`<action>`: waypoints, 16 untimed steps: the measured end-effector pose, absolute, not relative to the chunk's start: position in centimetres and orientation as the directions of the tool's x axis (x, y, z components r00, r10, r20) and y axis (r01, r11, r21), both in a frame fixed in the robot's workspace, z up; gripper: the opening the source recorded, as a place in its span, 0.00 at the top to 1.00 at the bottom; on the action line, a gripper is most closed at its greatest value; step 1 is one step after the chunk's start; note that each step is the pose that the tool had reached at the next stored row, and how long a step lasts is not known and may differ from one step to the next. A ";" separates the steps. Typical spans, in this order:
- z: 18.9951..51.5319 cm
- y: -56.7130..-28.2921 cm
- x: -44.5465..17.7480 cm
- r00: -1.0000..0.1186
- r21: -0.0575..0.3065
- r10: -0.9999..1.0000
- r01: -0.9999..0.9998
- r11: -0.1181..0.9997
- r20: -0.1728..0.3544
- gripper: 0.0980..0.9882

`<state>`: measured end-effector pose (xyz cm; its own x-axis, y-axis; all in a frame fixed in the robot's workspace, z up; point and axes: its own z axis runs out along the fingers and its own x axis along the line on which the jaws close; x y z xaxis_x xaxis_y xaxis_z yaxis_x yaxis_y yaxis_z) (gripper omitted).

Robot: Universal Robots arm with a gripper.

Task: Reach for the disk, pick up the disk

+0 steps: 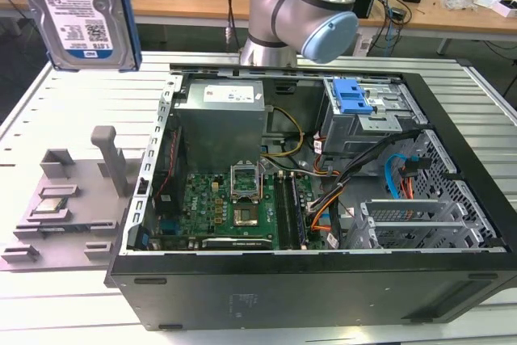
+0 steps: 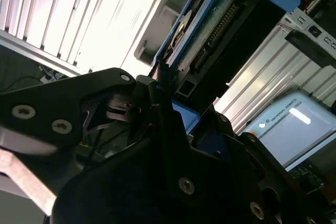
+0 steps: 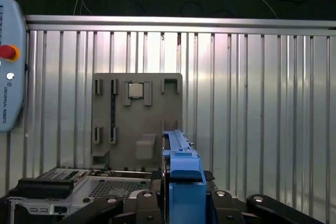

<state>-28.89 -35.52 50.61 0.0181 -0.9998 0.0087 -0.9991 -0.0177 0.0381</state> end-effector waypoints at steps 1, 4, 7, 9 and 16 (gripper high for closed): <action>50.6 -35.5 -28.2 0.018 0.038 -1.000 -0.999 -0.018 0.009 0.70; 50.6 -35.5 -26.5 0.018 0.038 -1.000 -0.999 -0.018 0.009 0.70; 50.6 -35.5 -25.4 0.018 0.038 -1.000 -0.999 -0.018 0.009 0.70; 50.6 -35.5 -24.2 0.018 0.038 -1.000 -0.999 -0.018 0.009 0.70; 50.6 -35.5 -21.6 0.018 0.038 -1.000 -0.999 -0.018 0.009 0.70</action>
